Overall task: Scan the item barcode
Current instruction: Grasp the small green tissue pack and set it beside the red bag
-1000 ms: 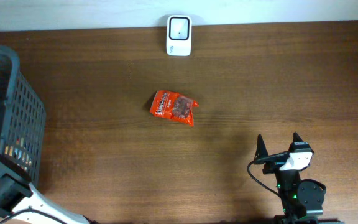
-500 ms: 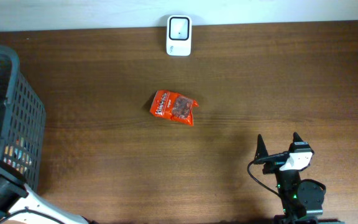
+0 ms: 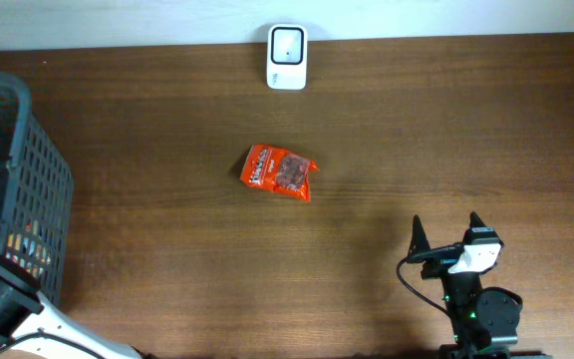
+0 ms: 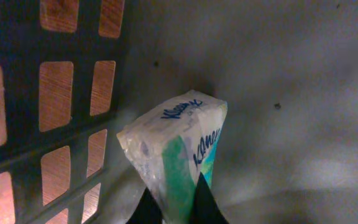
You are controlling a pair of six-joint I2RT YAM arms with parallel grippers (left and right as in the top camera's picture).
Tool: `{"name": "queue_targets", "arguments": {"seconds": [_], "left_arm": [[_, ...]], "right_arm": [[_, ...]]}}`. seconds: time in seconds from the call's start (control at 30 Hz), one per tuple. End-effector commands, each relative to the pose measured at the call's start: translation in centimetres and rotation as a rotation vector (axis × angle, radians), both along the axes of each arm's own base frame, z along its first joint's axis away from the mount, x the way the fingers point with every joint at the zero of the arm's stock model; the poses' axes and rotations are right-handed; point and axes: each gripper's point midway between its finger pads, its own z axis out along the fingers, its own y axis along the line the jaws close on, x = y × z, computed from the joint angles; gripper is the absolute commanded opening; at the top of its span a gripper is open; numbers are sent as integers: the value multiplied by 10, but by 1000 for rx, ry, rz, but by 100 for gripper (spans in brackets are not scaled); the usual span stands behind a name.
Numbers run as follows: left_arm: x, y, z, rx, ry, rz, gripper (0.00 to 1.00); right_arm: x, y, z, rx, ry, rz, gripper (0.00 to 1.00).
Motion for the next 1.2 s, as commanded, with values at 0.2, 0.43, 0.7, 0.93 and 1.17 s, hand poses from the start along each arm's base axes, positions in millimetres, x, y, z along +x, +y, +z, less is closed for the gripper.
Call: {"name": "queue_targets", "arguments": {"seconds": [0.2,0.43,0.7,0.93,1.17], "left_arm": [[28,-13,59,55,-132,-42,0],[85,-67,227,128,-605,-164,0],[90,-181,370,-18,-1092,40,0],[136,-355,312,-377,-902,-259,0],[130,-452,166,-403,-471,-354,0]], "right_arm": [[0,-3,-3,-4,3,-15,99],[0,-3,-3,-4,3,-15,99],[0,-3,-3,-4,3,-15,99],[0,-3,-3,-4,3,-15,99],[0,-3,-3,-4,3,-15,99]]}}
